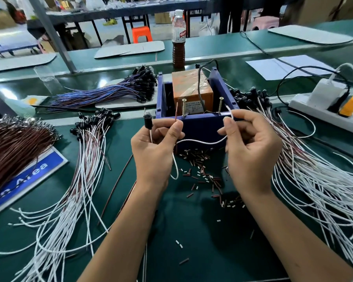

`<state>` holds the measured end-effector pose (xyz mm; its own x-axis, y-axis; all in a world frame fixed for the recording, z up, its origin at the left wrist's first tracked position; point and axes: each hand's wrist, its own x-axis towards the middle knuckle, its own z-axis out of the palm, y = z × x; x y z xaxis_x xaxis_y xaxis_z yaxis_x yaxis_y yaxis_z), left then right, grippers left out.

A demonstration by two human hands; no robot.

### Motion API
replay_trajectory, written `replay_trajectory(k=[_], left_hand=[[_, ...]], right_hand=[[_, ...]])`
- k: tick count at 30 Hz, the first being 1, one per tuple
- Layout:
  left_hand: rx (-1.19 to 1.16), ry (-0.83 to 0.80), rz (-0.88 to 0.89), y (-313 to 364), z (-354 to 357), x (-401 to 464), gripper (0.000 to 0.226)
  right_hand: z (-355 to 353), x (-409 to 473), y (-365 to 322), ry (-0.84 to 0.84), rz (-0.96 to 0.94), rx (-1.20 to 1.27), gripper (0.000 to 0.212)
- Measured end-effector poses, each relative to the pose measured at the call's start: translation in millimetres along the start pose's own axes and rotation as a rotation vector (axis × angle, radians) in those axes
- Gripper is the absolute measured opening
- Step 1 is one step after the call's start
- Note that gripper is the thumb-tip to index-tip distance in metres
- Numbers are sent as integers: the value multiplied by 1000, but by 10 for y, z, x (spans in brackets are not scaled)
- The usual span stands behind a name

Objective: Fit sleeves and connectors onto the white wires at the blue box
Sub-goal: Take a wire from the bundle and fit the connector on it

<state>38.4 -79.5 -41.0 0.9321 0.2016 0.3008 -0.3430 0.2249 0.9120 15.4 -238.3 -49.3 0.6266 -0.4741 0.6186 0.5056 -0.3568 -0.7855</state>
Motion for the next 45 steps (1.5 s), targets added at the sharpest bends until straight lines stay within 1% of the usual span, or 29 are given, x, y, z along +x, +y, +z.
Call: replay_trajectory(k=[2,5,9,13,16,24,28,37,45], left_hand=[[2,10,43,-9,2,8,8],[38,28,96,-31,21,18,7],[144,67,161,-65,64,9,10],[171,103,183,-73,111,8,10],[177,110,187,-75,129,13,7],[179,109,192,-46,161,-3,9],[214,124,221,-14,176,-14,16],[214,111,212,1,178,-25,11],[220,115,208,-8,168,-34,12]], right_hand=[[3,26,16,55,11,-8,14],[34,63,29,88,15,-42,14],[63,89,46,86,15,-122,14],[63,84,41,75,9,-162,18],[62,80,37,65,1,-165,19],[55,68,35,46,-8,-145,20],[52,70,36,37,-42,-170,21],[50,73,34,30,-43,-163,20],[50,71,54,20,-47,-162,21]])
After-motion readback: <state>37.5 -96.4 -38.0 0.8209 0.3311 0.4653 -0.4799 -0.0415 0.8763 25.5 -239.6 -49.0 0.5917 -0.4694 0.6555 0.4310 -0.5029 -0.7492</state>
